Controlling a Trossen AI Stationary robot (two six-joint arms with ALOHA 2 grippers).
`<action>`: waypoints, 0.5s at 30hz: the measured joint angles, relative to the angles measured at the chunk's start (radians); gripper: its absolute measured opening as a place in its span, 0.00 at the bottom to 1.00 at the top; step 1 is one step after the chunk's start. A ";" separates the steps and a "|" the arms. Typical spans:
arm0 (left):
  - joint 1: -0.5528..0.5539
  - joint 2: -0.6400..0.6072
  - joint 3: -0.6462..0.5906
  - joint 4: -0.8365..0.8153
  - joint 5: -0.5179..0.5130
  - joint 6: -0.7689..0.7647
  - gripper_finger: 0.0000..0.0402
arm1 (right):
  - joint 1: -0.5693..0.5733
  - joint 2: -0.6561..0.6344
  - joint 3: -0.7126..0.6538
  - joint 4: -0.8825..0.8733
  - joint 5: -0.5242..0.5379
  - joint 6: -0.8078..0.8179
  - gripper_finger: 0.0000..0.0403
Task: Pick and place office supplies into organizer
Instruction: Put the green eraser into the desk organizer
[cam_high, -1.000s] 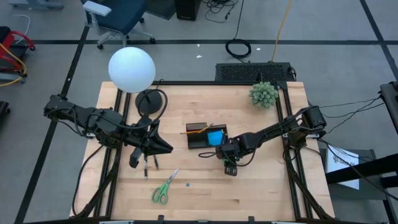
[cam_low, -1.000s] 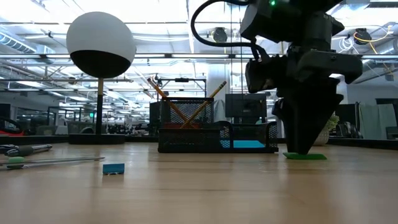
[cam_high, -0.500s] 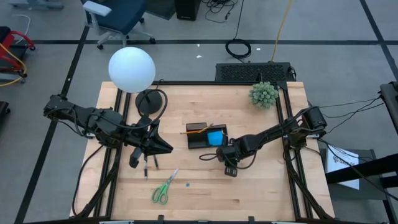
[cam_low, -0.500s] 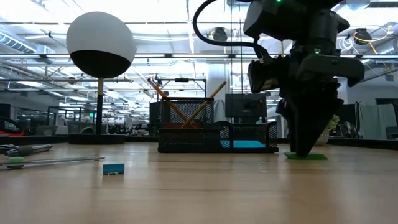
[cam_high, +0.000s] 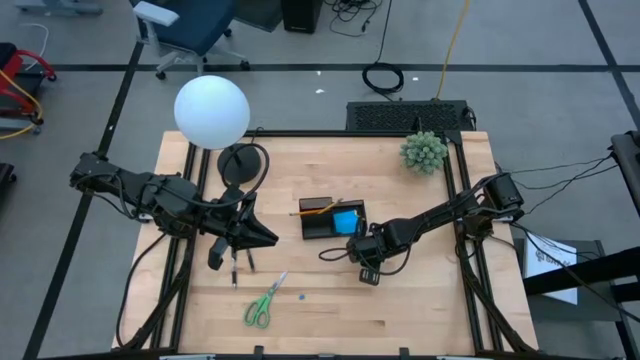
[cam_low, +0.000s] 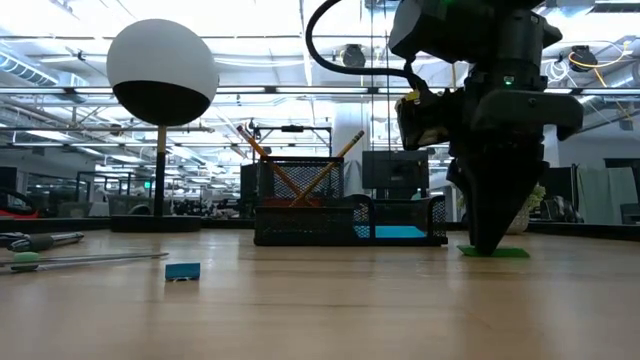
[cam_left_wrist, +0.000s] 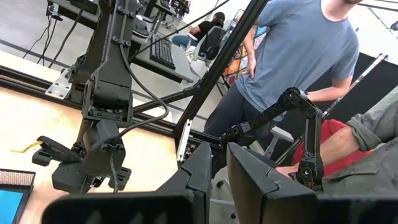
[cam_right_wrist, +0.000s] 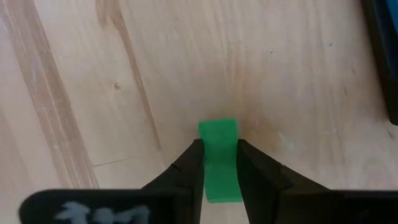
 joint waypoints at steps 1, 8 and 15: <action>0.000 0.000 0.000 0.000 0.000 0.000 0.12 | 0.000 0.000 0.000 0.000 -0.002 0.001 0.15; 0.000 0.000 0.000 0.000 0.000 0.000 0.12 | 0.000 -0.002 -0.001 0.003 -0.008 0.030 0.12; 0.000 0.000 0.000 0.000 0.000 0.000 0.12 | 0.000 -0.019 -0.001 0.004 -0.008 0.041 0.11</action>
